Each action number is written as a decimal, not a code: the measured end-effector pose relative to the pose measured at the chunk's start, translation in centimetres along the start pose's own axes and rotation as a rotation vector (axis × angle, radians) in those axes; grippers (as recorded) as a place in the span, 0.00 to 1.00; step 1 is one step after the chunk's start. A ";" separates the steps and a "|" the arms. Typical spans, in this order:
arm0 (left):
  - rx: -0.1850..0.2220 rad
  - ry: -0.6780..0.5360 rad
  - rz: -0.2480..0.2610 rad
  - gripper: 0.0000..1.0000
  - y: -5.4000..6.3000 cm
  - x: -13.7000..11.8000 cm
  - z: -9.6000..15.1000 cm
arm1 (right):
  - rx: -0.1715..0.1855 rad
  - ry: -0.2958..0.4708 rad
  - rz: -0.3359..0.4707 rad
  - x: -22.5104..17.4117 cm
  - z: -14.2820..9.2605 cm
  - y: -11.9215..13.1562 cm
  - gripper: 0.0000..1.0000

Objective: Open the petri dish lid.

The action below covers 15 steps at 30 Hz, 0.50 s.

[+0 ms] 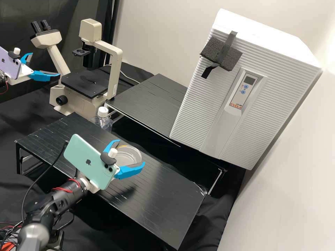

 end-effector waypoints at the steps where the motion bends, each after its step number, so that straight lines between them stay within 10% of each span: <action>1: 0.000 0.000 0.000 1.00 0.0 0.0 0.0 | 0.013 -0.009 0.024 -0.2 0.2 0.4 0.00; 7: 0.000 0.000 0.000 1.00 0.0 0.0 0.0 | 0.075 -0.157 0.186 0.1 1.6 1.7 0.00; 15: 0.000 0.000 0.000 1.00 0.0 0.0 0.0 | 0.004 -0.264 0.257 2.6 3.4 1.9 0.00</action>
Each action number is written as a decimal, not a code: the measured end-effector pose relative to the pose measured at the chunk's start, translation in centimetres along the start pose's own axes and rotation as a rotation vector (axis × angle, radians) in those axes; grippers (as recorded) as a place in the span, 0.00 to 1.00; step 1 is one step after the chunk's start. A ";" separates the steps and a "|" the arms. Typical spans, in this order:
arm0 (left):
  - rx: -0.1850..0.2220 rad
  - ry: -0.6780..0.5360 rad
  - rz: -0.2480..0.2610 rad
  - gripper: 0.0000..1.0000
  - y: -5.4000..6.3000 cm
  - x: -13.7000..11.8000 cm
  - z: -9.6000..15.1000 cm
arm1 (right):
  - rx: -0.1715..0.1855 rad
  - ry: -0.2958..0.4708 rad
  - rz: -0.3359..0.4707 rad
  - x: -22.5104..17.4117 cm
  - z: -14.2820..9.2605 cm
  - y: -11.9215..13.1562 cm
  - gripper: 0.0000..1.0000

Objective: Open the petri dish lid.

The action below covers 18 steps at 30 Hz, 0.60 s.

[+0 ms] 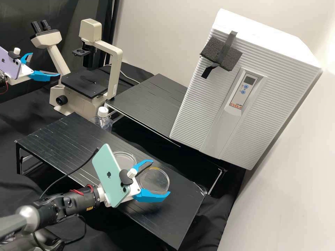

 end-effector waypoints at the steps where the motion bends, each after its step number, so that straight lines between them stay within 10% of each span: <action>1: 0.000 0.000 0.000 1.00 0.0 0.0 0.0 | -0.009 0.001 -0.007 0.2 0.1 -0.1 0.00; 18: 0.000 0.000 0.000 1.00 0.0 0.0 0.0 | -0.133 -0.017 -0.108 0.9 0.2 -2.2 0.00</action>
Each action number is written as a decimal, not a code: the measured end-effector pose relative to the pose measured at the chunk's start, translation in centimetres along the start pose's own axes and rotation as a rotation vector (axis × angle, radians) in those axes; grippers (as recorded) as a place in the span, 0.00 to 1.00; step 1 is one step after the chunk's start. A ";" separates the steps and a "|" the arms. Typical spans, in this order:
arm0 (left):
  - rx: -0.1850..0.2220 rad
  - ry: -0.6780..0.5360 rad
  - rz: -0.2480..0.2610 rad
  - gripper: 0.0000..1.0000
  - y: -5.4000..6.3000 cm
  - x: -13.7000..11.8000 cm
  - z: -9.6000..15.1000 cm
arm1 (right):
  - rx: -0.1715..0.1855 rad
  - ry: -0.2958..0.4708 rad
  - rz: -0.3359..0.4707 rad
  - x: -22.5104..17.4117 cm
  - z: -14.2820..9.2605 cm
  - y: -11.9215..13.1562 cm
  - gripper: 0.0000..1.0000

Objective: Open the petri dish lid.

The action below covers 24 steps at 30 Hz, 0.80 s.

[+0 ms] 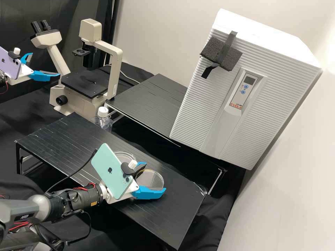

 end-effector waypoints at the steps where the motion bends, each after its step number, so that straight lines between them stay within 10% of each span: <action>1: 0.000 0.000 0.000 1.00 0.0 0.0 0.0 | 0.004 -0.007 0.002 0.0 0.0 -0.1 0.00; 20: 0.000 0.000 0.000 1.00 0.0 0.0 0.0 | 0.005 -0.081 0.106 0.2 0.4 -0.1 0.00; 21: 0.000 0.000 0.000 1.00 0.0 0.0 0.0 | -0.001 -0.080 0.106 0.3 0.4 -0.2 1.00; 24: 0.000 0.000 0.000 1.00 0.0 0.0 0.0 | -0.023 -0.081 0.118 0.4 0.3 -0.5 1.00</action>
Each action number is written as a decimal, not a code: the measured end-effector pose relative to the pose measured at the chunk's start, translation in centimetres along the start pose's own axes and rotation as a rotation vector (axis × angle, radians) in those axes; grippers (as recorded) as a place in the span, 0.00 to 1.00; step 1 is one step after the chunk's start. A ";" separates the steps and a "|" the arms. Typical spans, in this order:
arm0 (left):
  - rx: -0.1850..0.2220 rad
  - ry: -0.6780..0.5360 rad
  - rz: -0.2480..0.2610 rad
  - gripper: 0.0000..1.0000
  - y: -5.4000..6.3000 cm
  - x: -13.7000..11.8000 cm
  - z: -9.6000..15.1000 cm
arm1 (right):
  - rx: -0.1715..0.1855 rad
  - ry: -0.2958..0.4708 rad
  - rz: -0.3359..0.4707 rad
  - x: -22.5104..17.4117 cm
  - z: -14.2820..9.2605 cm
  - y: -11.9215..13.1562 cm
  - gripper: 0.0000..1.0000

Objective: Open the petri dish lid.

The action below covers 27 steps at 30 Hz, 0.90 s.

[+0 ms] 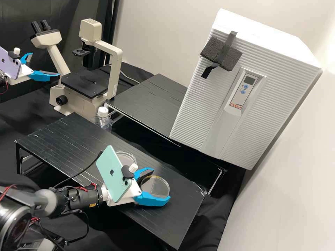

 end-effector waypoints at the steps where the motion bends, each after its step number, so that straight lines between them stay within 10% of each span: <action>1: 0.000 0.000 0.000 1.00 0.0 0.0 0.0 | -0.007 0.001 0.006 0.0 0.0 -0.1 1.00; 12: 0.000 0.000 0.000 1.00 0.0 0.0 0.0 | 0.000 0.001 0.013 -0.2 -0.3 -0.8 1.00; 27: 0.000 0.000 0.000 1.00 0.0 0.0 0.0 | 0.221 -0.014 0.074 -1.8 -0.2 1.4 1.00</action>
